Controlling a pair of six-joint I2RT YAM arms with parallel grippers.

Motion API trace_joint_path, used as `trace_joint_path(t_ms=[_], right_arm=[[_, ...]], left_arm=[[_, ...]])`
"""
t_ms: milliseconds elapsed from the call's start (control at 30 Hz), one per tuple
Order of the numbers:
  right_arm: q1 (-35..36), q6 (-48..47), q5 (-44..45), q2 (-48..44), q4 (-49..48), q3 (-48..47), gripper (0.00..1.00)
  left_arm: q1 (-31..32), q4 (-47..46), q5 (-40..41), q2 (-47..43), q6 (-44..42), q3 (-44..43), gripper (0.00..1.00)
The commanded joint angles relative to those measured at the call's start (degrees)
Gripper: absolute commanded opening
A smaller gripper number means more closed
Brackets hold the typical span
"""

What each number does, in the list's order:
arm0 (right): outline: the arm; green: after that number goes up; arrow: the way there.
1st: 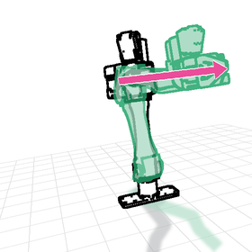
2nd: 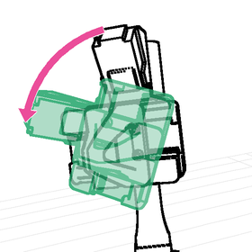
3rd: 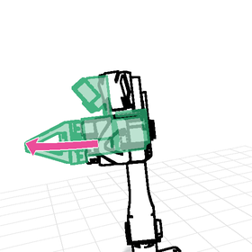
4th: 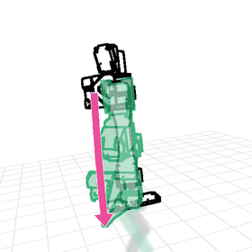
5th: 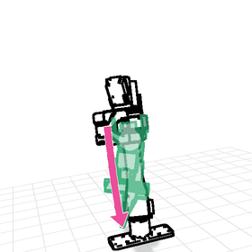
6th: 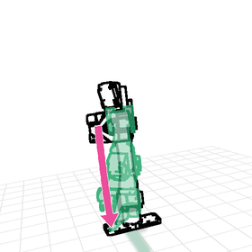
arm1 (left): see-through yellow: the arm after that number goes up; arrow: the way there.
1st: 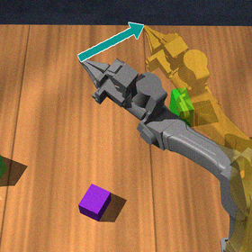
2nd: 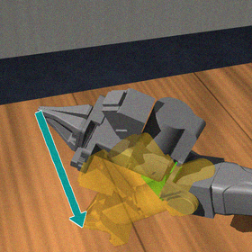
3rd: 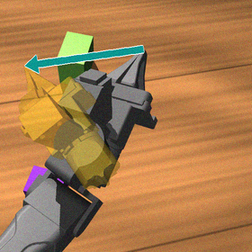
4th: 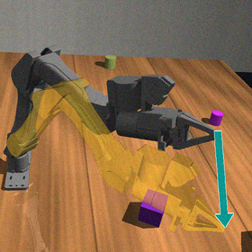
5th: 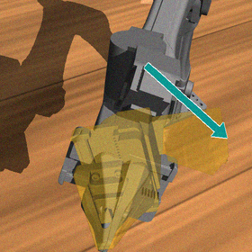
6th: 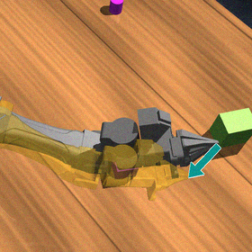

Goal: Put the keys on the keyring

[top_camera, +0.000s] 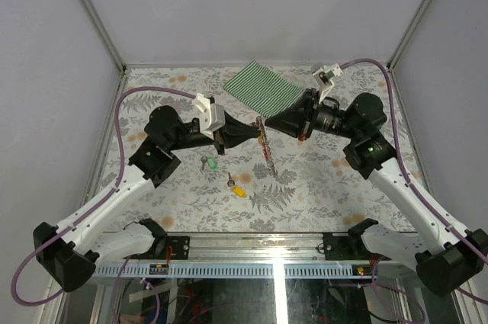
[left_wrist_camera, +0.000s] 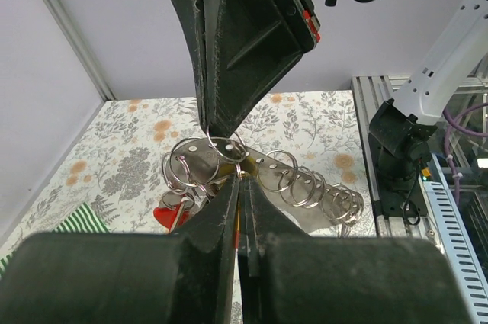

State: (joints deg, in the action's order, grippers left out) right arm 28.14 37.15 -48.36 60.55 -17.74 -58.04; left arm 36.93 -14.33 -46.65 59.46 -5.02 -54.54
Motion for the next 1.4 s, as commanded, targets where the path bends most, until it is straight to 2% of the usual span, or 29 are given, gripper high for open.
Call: trace_joint_path(t_ms=[0, 233, 467, 967, 1367], right_arm=[[-0.21, 4.9, 6.86, -3.24, -12.53, 1.64, 0.0], [-0.27, 9.34, 10.13, -4.63, -21.38, 6.12, 0.0], [-0.22, 8.86, 10.04, -6.24, -25.62, 8.52, 0.0], [-0.21, 1.66, 5.49, -11.04, -30.6, 11.64, 0.0], [-0.2, -0.48, 0.8, -11.77, -35.4, 12.19, 0.0]], left_arm=[[0.98, -4.89, 0.79, -1.11, 2.37, -0.31, 0.01], [1.9, -8.65, 1.79, -0.76, 5.01, 0.53, 0.07], [2.4, -11.95, 1.75, -0.8, 7.82, 0.81, 0.15], [2.51, -26.1, 6.35, -3.57, 18.31, 4.76, 0.26], [3.36, -31.2, -1.61, 0.84, 22.27, 1.29, 0.33]])
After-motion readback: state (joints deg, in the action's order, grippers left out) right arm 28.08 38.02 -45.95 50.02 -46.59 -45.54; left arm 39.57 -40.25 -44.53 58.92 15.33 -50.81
